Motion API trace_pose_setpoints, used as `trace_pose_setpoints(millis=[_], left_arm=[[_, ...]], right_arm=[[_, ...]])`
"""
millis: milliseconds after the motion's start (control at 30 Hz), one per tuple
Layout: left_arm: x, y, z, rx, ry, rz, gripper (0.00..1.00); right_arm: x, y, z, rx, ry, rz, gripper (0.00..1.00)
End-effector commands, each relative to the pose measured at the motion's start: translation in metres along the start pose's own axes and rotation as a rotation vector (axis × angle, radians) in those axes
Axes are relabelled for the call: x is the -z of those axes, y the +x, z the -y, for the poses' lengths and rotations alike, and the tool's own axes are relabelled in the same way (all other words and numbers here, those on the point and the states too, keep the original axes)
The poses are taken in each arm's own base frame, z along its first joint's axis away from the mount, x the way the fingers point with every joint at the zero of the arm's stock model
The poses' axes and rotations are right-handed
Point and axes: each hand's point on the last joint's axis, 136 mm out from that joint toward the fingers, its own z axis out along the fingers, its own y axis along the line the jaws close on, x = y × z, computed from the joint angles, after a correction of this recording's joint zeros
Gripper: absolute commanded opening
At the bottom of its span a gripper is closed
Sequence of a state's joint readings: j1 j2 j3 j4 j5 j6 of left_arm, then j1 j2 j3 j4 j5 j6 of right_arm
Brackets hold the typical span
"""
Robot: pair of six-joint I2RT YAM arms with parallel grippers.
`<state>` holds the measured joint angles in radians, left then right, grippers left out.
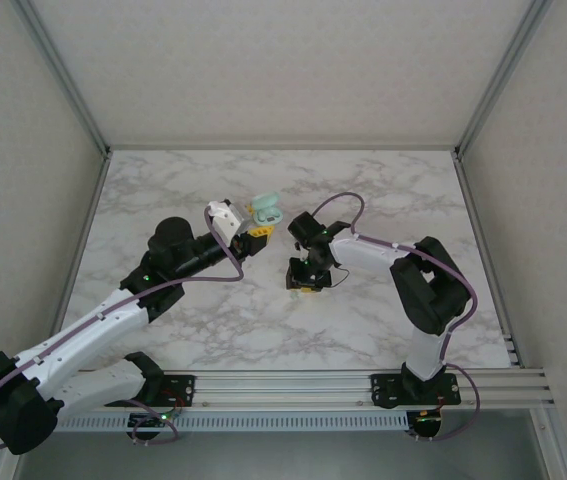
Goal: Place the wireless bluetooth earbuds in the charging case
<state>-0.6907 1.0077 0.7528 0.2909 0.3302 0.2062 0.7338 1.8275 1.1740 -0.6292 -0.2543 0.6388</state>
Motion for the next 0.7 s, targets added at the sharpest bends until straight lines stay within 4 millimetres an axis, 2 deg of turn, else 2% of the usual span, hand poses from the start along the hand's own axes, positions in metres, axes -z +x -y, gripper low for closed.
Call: trace_pose_setpoints(millis=[0,133,200,667], left_arm=[[0.002,-0.007,0.001,-0.007,-0.006,0.022,0.21],[0.002,-0.006,0.001,-0.008,-0.003,0.019,0.21],[0.002,-0.006,0.001,-0.009,-0.004,0.019,0.21],[0.005,-0.006,0.001,-0.013,-0.013,0.02,0.21]], right_arm=[[-0.003,0.002,0.006,0.009,0.057,-0.02,0.34],[-0.004,-0.001,0.005,0.01,0.065,-0.027,0.35],[-0.007,0.005,-0.002,0.029,0.069,-0.034,0.36],[-0.015,0.004,0.001,0.052,0.167,-0.031,0.33]])
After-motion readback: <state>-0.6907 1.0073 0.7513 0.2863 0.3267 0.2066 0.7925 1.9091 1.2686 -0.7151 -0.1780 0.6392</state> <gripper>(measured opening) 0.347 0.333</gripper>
